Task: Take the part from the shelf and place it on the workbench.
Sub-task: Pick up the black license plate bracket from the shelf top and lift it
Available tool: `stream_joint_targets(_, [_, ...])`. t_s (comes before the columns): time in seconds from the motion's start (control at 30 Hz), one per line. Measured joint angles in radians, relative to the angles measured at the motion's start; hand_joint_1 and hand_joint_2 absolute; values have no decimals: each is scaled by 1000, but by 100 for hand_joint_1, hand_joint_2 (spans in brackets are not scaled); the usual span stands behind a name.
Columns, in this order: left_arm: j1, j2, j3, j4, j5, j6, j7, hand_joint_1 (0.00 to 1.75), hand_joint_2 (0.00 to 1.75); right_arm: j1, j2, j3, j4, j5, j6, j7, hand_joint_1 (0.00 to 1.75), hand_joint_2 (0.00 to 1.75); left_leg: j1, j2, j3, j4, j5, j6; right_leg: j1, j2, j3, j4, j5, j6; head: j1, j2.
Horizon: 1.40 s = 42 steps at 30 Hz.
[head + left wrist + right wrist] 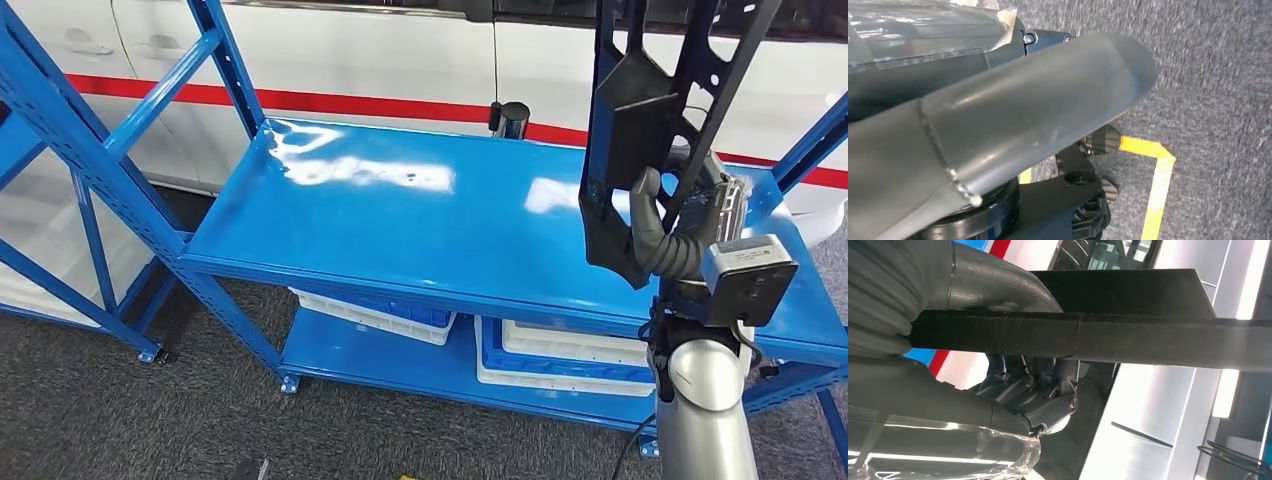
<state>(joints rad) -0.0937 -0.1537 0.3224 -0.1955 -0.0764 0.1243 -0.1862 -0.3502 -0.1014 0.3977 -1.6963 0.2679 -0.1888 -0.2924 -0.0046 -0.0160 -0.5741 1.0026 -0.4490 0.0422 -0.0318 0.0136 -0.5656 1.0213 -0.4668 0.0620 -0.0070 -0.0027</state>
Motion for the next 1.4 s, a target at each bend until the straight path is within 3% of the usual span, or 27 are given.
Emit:
stream_joint_targets(0.1, [1,3,8,0,3,4,4,0,0,-17,13,0,5,-4,4,6,175,175,2,-5,-18,21,-4,-13,-3,3,-15,8,1,-22,-3,0])
stream_joint_targets(0.13, [2,4,9,1,0,7,7,0,0,-23,20,0,8,-4,5,9,175,175,5,-3,-26,38,-20,-19,-5,2,-19,8,5,-29,-5,0])
stream_joint_targets(0.2, [3,5,10,1,-5,12,12,0,0,-37,31,0,12,-4,8,11,175,175,9,2,-61,122,-85,-31,-3,-1,-29,8,15,-43,-8,0])
stream_joint_targets(0.27, [3,5,12,1,-2,9,18,0,0,-43,39,-1,16,0,9,14,175,175,11,6,-104,240,-152,-38,2,-5,-42,8,23,-55,-9,0])
stream_joint_targets(0.33, [4,5,17,1,10,1,24,0,0,-43,46,-2,20,7,10,18,175,175,11,8,-111,288,-164,-36,9,-8,-54,8,32,-61,-9,0])
stream_joint_targets(0.37, [4,5,21,1,16,-3,27,0,0,-43,50,-3,22,9,11,19,175,175,10,8,-84,253,-143,-29,13,-9,-60,8,38,-62,-9,0])
stream_joint_targets(0.47, [2,6,29,1,21,-8,33,0,0,-45,62,-10,23,10,14,20,175,175,0,10,44,53,-78,1,19,-10,-71,6,56,-57,-7,0])
stream_joint_targets(0.5, [2,7,30,1,20,-7,34,0,0,-46,66,-11,24,10,16,20,175,175,-5,11,62,20,-73,7,17,-11,-72,5,61,-52,-8,0])
stream_joint_targets(0.6, [1,6,31,1,13,-3,39,0,0,-47,79,-15,28,8,22,18,175,175,-15,15,60,-3,-50,17,12,-15,-75,-1,76,-31,-10,0])
stream_joint_targets(0.63, [1,5,31,1,11,-1,41,0,0,-47,82,-17,30,7,23,17,175,175,-13,16,57,-13,-36,22,13,-15,-82,6,67,-29,-9,0])
stream_joint_targets(0.7, [0,4,31,1,6,3,43,0,0,-46,85,-22,34,4,27,12,175,175,-7,20,42,-29,-7,29,15,-15,-111,74,4,-38,-7,0])
stream_joint_targets(0.77, [0,3,31,1,5,6,46,0,0,-41,88,-25,40,2,31,10,175,175,-8,20,15,-29,14,32,15,-14,-146,198,-73,-44,-4,0])
stream_joint_targets(0.8, [0,3,31,1,5,6,46,0,0,-38,88,-26,43,1,32,9,175,175,-8,20,1,-27,24,30,14,-14,-152,246,-91,-40,-4,0])
stream_joint_targets(0.83, [1,2,31,1,5,7,47,0,0,-35,89,-26,46,1,33,9,175,175,-8,20,-14,-26,33,28,14,-14,-144,266,-91,-32,-3,0])
stream_joint_targets(0.87, [1,1,31,1,5,7,47,0,0,-34,90,-27,49,1,33,8,175,175,-7,20,-28,-23,41,26,12,-15,-118,247,-76,-21,-3,0])
stream_joint_targets(0.93, [2,0,31,1,5,7,47,0,0,-33,92,-27,52,-1,34,5,175,175,-7,20,-54,-11,54,17,9,-15,-20,122,-49,-6,-3,0])
stream_joint_targets(0.97, [2,0,31,1,5,7,47,0,0,-33,94,-27,52,-2,35,3,175,175,-8,20,-65,-4,59,12,11,-14,25,57,-48,-8,-4,0])
stream_joint_targets(1.03, [2,0,31,1,5,7,47,0,0,-32,97,-28,54,-4,36,-2,175,175,-11,19,-78,8,69,2,15,-13,63,-10,-58,-19,-5,0])
stream_joint_targets(1.1, [5,1,31,1,5,8,46,0,0,-30,99,-30,56,-5,36,-5,175,175,-10,18,-83,11,78,-6,13,-14,53,-11,-51,-34,-6,0])
stream_joint_targets(1.13, [6,2,31,1,4,8,46,0,0,-29,99,-31,57,-6,36,-8,175,175,-8,17,-89,20,66,-11,10,-15,48,-10,-44,-43,-7,0])
stream_joint_targets(1.17, [7,3,31,1,4,9,45,0,0,-28,100,-31,57,-7,36,-11,175,175,-6,16,-98,43,39,-17,6,-16,42,-10,-35,-53,-9,0])
stream_joint_targets(1.23, [8,4,31,2,2,10,43,0,0,-23,102,-32,58,-9,37,-19,175,175,1,14,-132,150,-55,-31,4,-17,23,-10,-15,-67,-13,0])
stream_joint_targets(1.3, [9,4,31,2,1,10,39,0,0,-12,103,-33,58,-10,37,-26,175,175,8,14,-160,271,-119,-40,7,-18,1,-9,3,-69,-14,0])
stream_joint_targets(1.33, [10,4,31,2,1,10,37,0,0,-5,104,-33,58,-10,37,-28,175,175,10,14,-155,295,-122,-42,8,-18,-9,-9,11,-67,-14,0])
stream_joint_targets(1.37, [11,5,31,2,0,11,35,0,0,1,104,-33,58,-10,37,-30,175,175,12,14,-131,282,-109,-41,8,-18,-19,-9,18,-66,-14,0])
stream_joint_targets(1.4, [11,5,31,2,0,12,32,0,0,6,105,-32,58,-10,37,-32,175,175,13,14,-89,232,-87,-38,9,-17,-28,-9,26,-63,-14,0])
